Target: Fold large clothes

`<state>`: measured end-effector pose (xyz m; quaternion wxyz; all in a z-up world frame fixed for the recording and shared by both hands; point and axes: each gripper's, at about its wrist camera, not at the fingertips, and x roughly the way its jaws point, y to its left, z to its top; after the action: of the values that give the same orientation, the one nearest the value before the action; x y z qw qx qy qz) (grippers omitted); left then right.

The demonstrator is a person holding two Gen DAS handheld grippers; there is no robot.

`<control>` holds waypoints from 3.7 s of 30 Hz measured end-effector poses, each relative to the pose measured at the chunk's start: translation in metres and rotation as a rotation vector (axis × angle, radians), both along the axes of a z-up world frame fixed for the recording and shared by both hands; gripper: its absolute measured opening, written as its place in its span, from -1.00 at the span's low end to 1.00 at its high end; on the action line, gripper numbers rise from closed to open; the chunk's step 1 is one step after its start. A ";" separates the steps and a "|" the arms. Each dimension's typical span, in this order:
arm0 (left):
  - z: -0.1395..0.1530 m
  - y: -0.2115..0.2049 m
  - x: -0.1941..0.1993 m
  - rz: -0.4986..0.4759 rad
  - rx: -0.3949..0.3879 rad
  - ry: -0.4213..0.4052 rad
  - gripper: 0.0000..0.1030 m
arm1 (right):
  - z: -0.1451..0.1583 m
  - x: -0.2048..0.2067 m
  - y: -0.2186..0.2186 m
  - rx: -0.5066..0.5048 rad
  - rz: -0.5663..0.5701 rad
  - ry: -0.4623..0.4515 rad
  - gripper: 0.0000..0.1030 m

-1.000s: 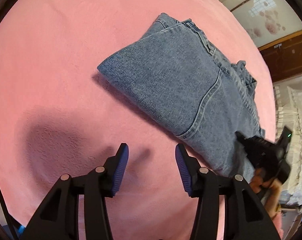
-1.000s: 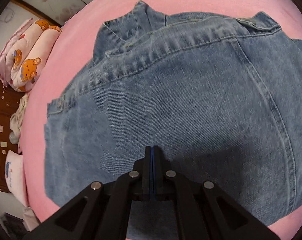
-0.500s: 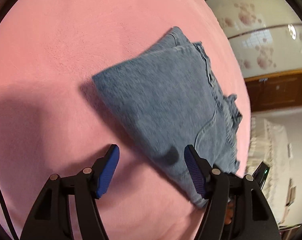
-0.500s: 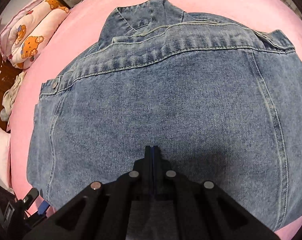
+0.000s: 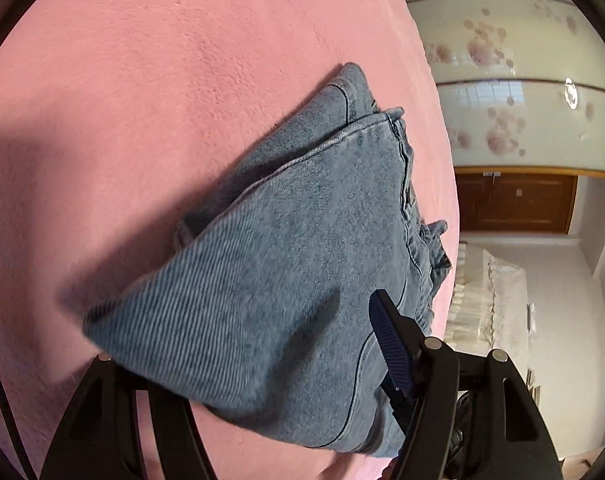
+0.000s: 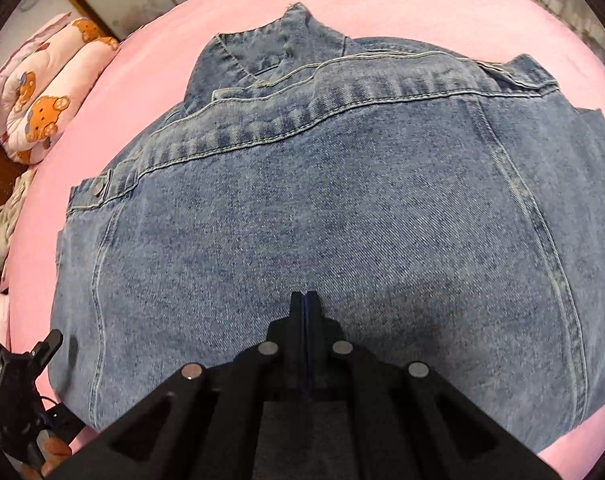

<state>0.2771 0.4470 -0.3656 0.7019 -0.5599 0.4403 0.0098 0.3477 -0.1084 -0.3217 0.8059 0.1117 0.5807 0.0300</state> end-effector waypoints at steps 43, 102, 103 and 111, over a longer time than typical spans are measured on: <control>0.253 -0.333 0.032 -0.353 0.649 -0.383 -0.83 | 0.001 -0.031 -0.163 0.379 0.154 0.110 -1.00; 0.167 -0.343 0.030 -0.714 0.684 0.190 -0.23 | 0.091 -0.102 -0.280 0.165 0.035 0.023 -0.82; 0.166 -0.342 0.031 -0.713 0.680 0.189 -0.23 | 0.086 -0.104 -0.282 0.159 0.016 0.022 -0.82; 0.146 -0.329 0.038 -0.699 0.676 0.243 -0.40 | 0.021 -0.099 -0.272 0.060 -0.074 0.080 -0.81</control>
<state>0.3154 0.1180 -0.2193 0.7489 -0.1147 0.6524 -0.0187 0.2491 -0.3804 -0.3004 0.7787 0.1585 0.6069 0.0132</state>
